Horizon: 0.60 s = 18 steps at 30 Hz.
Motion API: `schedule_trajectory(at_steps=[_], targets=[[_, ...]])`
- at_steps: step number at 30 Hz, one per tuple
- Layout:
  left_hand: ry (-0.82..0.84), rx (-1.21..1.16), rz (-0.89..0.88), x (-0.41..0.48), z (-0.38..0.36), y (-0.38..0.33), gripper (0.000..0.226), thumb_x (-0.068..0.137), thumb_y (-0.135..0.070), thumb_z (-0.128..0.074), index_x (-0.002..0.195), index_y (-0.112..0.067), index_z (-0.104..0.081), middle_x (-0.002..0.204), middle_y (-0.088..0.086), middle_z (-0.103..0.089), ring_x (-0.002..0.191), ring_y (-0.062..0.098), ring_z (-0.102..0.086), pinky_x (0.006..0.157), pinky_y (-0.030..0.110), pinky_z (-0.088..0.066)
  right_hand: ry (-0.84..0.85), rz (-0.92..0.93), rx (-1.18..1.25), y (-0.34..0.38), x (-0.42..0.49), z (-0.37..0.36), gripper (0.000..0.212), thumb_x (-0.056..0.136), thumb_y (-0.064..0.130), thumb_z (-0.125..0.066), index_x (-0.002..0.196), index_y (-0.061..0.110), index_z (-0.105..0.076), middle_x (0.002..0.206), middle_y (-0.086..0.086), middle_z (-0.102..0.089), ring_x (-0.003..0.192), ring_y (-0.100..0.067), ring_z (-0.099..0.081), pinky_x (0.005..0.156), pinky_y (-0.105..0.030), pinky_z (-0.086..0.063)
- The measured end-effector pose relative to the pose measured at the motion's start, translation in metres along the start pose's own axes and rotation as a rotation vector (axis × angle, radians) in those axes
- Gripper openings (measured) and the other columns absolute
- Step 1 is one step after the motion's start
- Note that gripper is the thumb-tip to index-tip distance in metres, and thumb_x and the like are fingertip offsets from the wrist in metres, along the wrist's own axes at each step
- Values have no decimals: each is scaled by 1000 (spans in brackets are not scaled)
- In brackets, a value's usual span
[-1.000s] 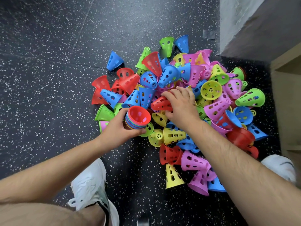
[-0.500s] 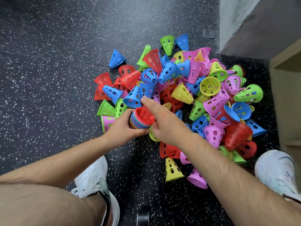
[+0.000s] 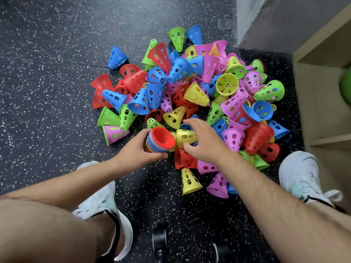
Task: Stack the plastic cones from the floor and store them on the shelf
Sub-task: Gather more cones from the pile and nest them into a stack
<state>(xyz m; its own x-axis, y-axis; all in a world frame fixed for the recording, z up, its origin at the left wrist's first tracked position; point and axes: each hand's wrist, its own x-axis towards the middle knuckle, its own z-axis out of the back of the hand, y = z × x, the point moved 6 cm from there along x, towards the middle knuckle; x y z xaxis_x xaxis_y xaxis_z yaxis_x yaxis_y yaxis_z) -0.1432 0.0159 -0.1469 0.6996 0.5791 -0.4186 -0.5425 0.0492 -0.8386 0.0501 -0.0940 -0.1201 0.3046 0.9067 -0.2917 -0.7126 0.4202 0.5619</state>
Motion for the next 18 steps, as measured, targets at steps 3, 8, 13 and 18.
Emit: schedule_trajectory(at_steps=[3, 8, 13, 18], targets=[[12, 30, 1, -4, -3, -1, 77, 58, -53, -94, 123, -37, -57, 108, -16, -71, 97, 1, -69, 89, 28, -54, 57, -73, -130, -12, -2, -12, 72, 80, 50, -71, 143, 29, -43, 149, 3, -35, 138, -23, -34, 116, -47, -31], [9, 43, 2, -6, -1, -4, 73, 66, -38, -96, 126, -30, -57, 109, -13, -71, 94, -2, -68, 82, 16, -49, 59, -153, -217, -12, 3, -20, 68, 82, 42, -70, 144, 31, -44, 147, -5, -26, 132, -30, -36, 110, -44, -35], [-13, 40, 4, -11, 1, -8, 73, 66, -37, -96, 127, -28, -57, 109, -12, -71, 95, -1, -68, 82, 16, -51, 74, -115, -502, -6, 16, -29, 76, 86, 43, -71, 150, 38, -30, 160, -10, -10, 128, -35, -38, 109, -45, -35], [-19, 22, 7, -13, 6, -6, 76, 63, -45, -96, 127, -32, -57, 111, -12, -71, 97, 2, -69, 87, 24, -54, -10, -64, -482, -6, 17, -25, 66, 86, 39, -73, 143, 32, -40, 157, -9, -19, 126, -33, -39, 109, -45, -34]])
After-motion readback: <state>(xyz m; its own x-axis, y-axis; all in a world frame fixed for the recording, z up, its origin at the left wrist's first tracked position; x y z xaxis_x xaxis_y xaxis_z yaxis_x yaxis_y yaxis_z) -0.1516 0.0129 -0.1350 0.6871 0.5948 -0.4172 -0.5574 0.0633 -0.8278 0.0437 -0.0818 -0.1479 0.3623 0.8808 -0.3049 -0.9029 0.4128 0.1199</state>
